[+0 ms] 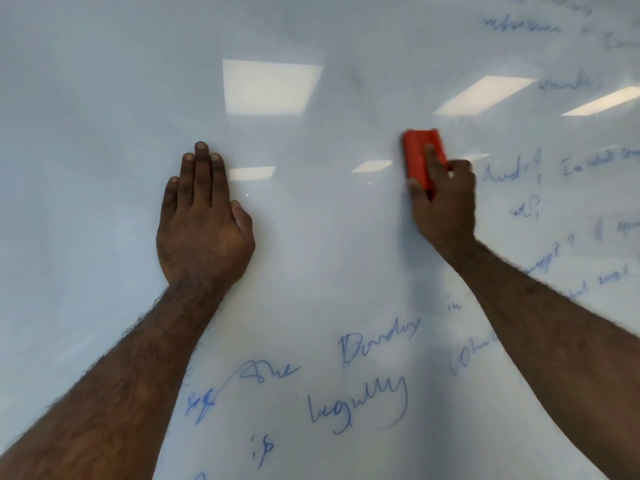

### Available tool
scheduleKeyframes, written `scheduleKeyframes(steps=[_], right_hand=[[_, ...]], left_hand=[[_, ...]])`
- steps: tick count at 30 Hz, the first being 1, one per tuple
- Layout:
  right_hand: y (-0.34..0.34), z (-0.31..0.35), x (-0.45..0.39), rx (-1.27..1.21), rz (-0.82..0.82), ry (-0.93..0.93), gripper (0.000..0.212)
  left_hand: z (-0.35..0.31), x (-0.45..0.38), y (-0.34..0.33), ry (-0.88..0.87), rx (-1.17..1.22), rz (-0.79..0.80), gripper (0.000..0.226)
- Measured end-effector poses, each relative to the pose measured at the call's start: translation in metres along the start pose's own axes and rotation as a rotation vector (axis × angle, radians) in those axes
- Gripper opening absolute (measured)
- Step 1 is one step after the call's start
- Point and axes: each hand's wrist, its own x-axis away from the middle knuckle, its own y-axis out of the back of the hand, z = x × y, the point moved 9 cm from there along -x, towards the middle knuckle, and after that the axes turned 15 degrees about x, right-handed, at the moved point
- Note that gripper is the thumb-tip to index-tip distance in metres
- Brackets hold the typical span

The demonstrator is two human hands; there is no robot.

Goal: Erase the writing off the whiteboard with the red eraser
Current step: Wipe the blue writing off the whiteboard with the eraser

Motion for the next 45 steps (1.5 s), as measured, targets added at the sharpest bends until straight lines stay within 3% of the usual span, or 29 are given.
scheduleKeyframes(steps=[3,7,12,17,20,22,24,30,34,36,40,45], right_hand=[[0.002,0.037,0.001,-0.01,-0.037,0.249,0.06],[-0.001,0.016,-0.005,0.053,-0.059,0.282,0.059],[-0.006,-0.087,-0.014,0.092,-0.032,0.018,0.061],[-0.011,-0.203,0.011,0.116,0.094,-0.494,0.064],[-0.015,-0.215,0.006,0.087,0.143,-0.699,0.061],[-0.014,-0.2,-0.009,0.052,0.126,-0.717,0.059],[-0.013,-0.17,-0.031,0.051,0.091,-0.565,0.061],[-0.005,-0.028,-0.045,-0.002,-0.04,0.27,0.059],[-0.006,-0.025,-0.051,0.047,-0.051,0.456,0.057],[-0.006,-0.056,-0.067,0.045,-0.067,0.367,0.057],[-0.016,-0.163,-0.088,0.026,-0.018,-0.022,0.06],[-0.025,-0.26,-0.046,0.069,0.05,-0.493,0.063]], left_hand=[[-0.003,0.0,0.0,0.024,0.001,-0.021,0.064],[-0.019,0.002,-0.006,0.128,0.021,-0.058,0.064],[-0.062,0.005,-0.032,0.03,0.04,0.015,0.064],[-0.089,0.009,-0.049,0.056,0.055,0.009,0.063],[-0.097,0.009,-0.057,0.063,0.052,0.019,0.063],[-0.097,0.01,-0.058,0.068,0.046,0.013,0.063],[-0.097,0.01,-0.058,0.066,0.036,0.003,0.063],[-0.096,0.01,-0.057,0.046,0.016,-0.017,0.063],[-0.097,0.011,-0.058,0.032,0.005,-0.033,0.063],[-0.097,0.012,-0.058,0.022,0.004,-0.039,0.063],[-0.097,0.012,-0.059,0.017,-0.004,-0.061,0.063],[-0.098,0.011,-0.059,0.015,-0.003,-0.059,0.063]])
